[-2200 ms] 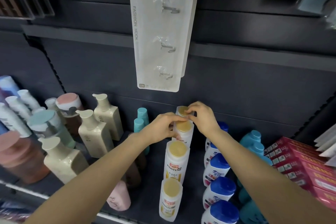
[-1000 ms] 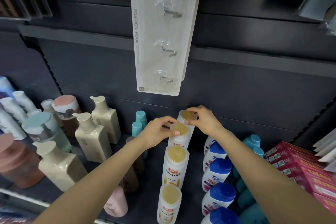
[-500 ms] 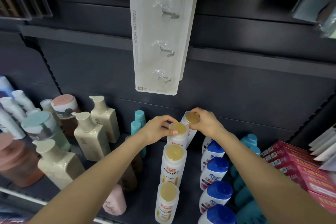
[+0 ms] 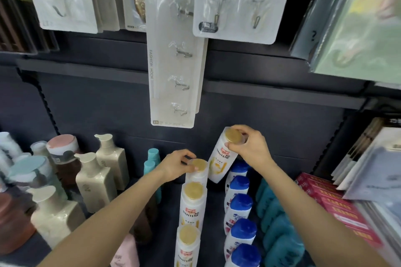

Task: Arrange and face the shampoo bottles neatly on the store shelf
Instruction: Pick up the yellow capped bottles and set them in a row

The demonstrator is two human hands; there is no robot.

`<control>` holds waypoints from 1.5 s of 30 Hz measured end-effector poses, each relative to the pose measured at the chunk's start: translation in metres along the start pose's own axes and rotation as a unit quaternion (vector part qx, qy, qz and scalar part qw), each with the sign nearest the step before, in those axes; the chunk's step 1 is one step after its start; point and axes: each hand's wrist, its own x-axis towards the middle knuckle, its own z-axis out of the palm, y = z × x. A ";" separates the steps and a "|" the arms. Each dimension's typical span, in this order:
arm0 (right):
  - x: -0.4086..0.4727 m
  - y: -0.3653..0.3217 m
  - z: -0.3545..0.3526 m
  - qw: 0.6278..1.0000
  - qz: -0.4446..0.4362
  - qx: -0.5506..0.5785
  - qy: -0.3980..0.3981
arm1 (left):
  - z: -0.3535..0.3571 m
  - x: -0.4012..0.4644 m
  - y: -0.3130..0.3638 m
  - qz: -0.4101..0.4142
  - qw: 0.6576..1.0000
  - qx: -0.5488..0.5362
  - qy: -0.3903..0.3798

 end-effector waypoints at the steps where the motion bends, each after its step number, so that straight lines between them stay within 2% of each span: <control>1: -0.003 -0.004 -0.005 1.000 0.000 0.009 0.013 | 0.000 -0.001 0.006 0.014 0.999 0.012 0.035; 3: -0.009 -0.011 -0.014 0.999 0.002 0.022 0.038 | 0.000 -0.003 0.024 0.055 0.993 0.020 0.103; 5: -0.019 -0.017 -0.022 0.998 0.002 0.031 0.061 | 0.003 -0.006 0.046 0.097 0.988 0.029 0.120; 11: -0.053 -0.036 -0.058 0.981 -0.021 0.095 0.169 | 0.032 -0.013 0.075 0.153 0.986 0.067 0.009; 15: -0.071 -0.041 -0.084 0.968 -0.022 0.144 0.203 | 0.046 -0.017 0.088 0.179 0.981 0.068 0.024; 22: -0.100 -0.033 -0.096 0.954 0.016 0.219 0.205 | 0.054 -0.031 0.100 0.221 0.971 0.089 0.023; 24: -0.106 -0.032 -0.099 0.958 0.016 0.224 0.180 | 0.052 -0.039 0.099 0.224 0.969 0.099 0.045; 27: -0.112 -0.030 -0.099 0.961 0.022 0.245 0.130 | 0.048 -0.053 0.098 0.215 0.956 0.149 0.130; 32: -0.116 -0.036 -0.091 0.954 0.045 0.274 0.115 | 0.039 -0.074 0.104 0.238 0.903 0.245 0.261; 35: -0.118 -0.037 -0.089 0.939 0.043 0.317 0.127 | 0.031 -0.080 0.103 0.263 0.877 0.281 0.289; 37: -0.119 -0.036 -0.087 0.926 0.041 0.352 0.129 | 0.026 -0.082 0.100 0.280 0.869 0.297 0.279; 39: -0.119 -0.034 -0.085 0.920 0.036 0.366 0.133 | 0.022 -0.081 0.097 0.282 0.891 0.267 0.233; 42: -0.120 -0.029 -0.085 0.912 0.027 0.389 0.130 | 0.006 -0.079 0.091 0.269 0.939 0.162 0.144; 45: -0.122 -0.025 -0.086 0.892 0.022 0.437 0.112 | -0.013 -0.079 0.083 0.196 0.975 0.067 0.086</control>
